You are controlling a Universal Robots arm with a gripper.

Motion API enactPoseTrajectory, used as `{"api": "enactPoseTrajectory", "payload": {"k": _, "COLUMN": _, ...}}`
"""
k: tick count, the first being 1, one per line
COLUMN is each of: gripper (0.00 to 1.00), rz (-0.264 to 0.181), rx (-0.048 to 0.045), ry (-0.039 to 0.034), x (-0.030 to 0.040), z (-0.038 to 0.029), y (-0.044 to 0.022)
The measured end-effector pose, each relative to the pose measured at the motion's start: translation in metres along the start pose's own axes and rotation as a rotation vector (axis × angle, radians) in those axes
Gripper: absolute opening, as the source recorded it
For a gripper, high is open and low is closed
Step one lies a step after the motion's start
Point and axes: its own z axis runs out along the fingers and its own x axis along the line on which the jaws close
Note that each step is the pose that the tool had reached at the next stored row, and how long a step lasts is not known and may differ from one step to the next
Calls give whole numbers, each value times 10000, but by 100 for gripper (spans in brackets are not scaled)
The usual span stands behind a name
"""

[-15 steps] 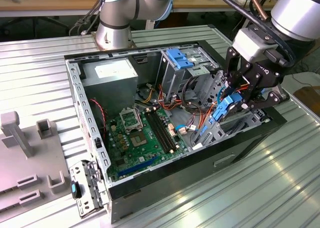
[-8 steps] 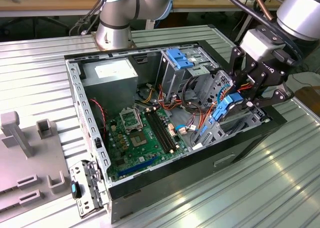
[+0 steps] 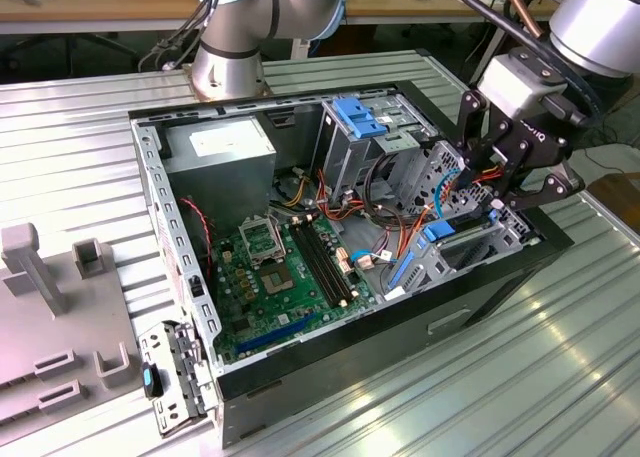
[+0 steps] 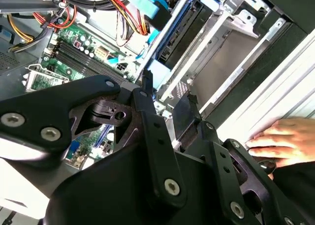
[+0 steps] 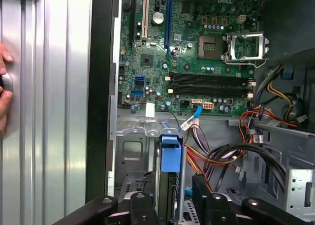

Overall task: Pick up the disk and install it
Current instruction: 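Insert the disk into the insertion slot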

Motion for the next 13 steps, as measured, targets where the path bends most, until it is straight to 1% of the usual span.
{"api": "enactPoseTrajectory", "payload": {"k": 3, "gripper": 42, "rz": 11, "rx": 0, "ry": -1, "x": 2, "z": 16, "y": -65}}
{"api": "enactPoseTrajectory", "payload": {"k": 4, "gripper": 35, "rz": 12, "rx": 0, "ry": -1, "x": 3, "z": 23, "y": -83}}
{"api": "enactPoseTrajectory", "payload": {"k": 5, "gripper": 23, "rz": 20, "rx": 1, "ry": 2, "x": 6, "z": 37, "y": -142}}
{"api": "enactPoseTrajectory", "payload": {"k": 6, "gripper": 23, "rz": 26, "rx": 1, "ry": 1, "x": 7, "z": 47, "y": -176}}
{"api": "enactPoseTrajectory", "payload": {"k": 8, "gripper": 11, "rz": 30, "rx": 1, "ry": 1, "x": 9, "z": 59, "y": -222}}
{"api": "enactPoseTrajectory", "payload": {"k": 9, "gripper": 11, "rz": 29, "rx": 1, "ry": 2, "x": 10, "z": 65, "y": -249}}
{"api": "enactPoseTrajectory", "payload": {"k": 11, "gripper": 11, "rz": 30, "rx": 1, "ry": 4, "x": 11, "z": 70, "y": -273}}
{"api": "enactPoseTrajectory", "payload": {"k": 12, "gripper": 11, "rz": 30, "rx": 1, "ry": -1, "x": 13, "z": 76, "y": -304}}
{"api": "enactPoseTrajectory", "payload": {"k": 13, "gripper": 11, "rz": 30, "rx": 1, "ry": 1, "x": 15, "z": 81, "y": -376}}
